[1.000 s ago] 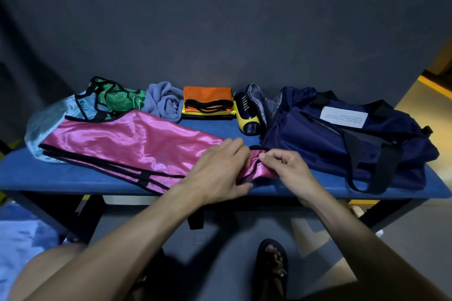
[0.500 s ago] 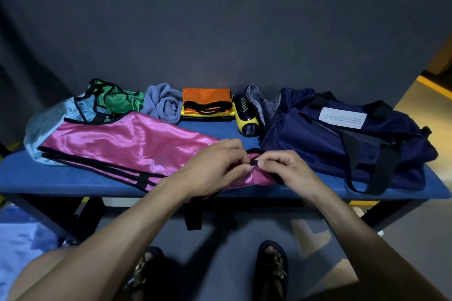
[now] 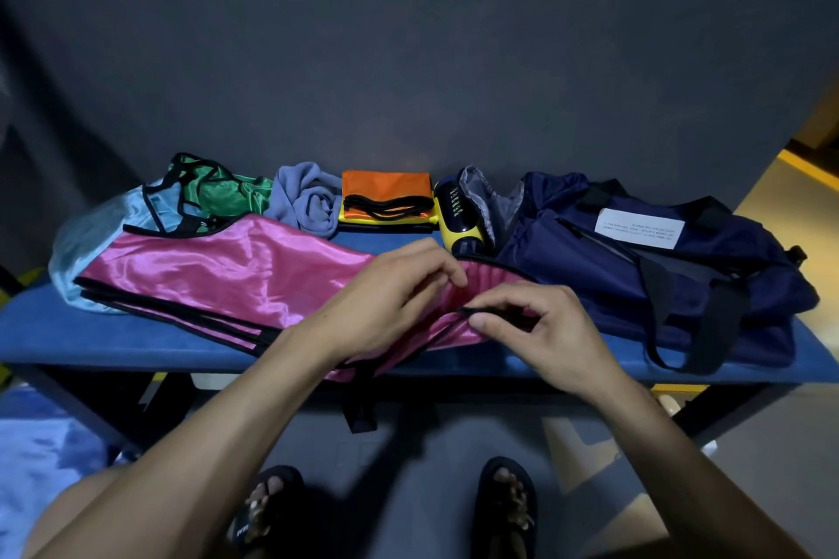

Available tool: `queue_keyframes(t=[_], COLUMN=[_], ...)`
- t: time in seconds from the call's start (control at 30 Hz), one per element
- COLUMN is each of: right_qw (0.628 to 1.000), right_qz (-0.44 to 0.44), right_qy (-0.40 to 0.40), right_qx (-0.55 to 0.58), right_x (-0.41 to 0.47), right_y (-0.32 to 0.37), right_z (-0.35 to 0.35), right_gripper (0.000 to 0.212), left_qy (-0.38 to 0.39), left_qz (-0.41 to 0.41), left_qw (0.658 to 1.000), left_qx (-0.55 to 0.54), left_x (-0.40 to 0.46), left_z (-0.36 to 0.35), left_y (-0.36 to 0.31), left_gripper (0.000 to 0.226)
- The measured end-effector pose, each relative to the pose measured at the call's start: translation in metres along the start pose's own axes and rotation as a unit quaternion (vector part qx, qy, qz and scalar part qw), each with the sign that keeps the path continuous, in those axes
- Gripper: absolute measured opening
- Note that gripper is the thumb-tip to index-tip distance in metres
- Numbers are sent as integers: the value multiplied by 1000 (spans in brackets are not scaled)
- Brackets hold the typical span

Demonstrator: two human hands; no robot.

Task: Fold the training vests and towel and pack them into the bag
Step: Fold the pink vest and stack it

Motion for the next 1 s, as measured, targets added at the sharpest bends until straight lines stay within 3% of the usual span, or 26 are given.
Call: queue_keyframes(t=[0.13,0.23,0.37,0.57,0.73,0.93,1.0], right_qw=[985,984,996,998,996,995,995], right_qz=[124,104,70,32,51,72,71], right_qy=[-54,-87,-48,8,-28,-55,-59], right_qx=[-107,-115,-38,48,62,39,41], right_x=[4,10,17,24,26,23,22], right_y=[25,25,21,14,14,12,12], right_z=[0,-1,-2,-7,-5,3,4], right_gripper=[16,19,9,4,5,6,8], left_qy=[-10,-22,-30,-40,-58,-60,-63], left_qz=[-1,13,16,15,23,121,129], left_qw=[1000,1000,999,999,997,984,983], left_qx=[-8,-5,15,28,45,-118,-110], left_x=[1,1,1,3,4,-6,-8], left_z=[3,3,6,6,4,7,10], left_y=[-2,-4,-5,-6,-3,17,21], left_gripper=[29,48,57,42,33,19,10])
Point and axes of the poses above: each hand's wrist, its own x-axis towards the middle knuckle, its own z-axis out of the back of the hand, y = z × x, the point moved 6 cm from there along x, towards the middle knuckle, and after that the axes turned 7 degrees about -z, right-handed, at the moved point
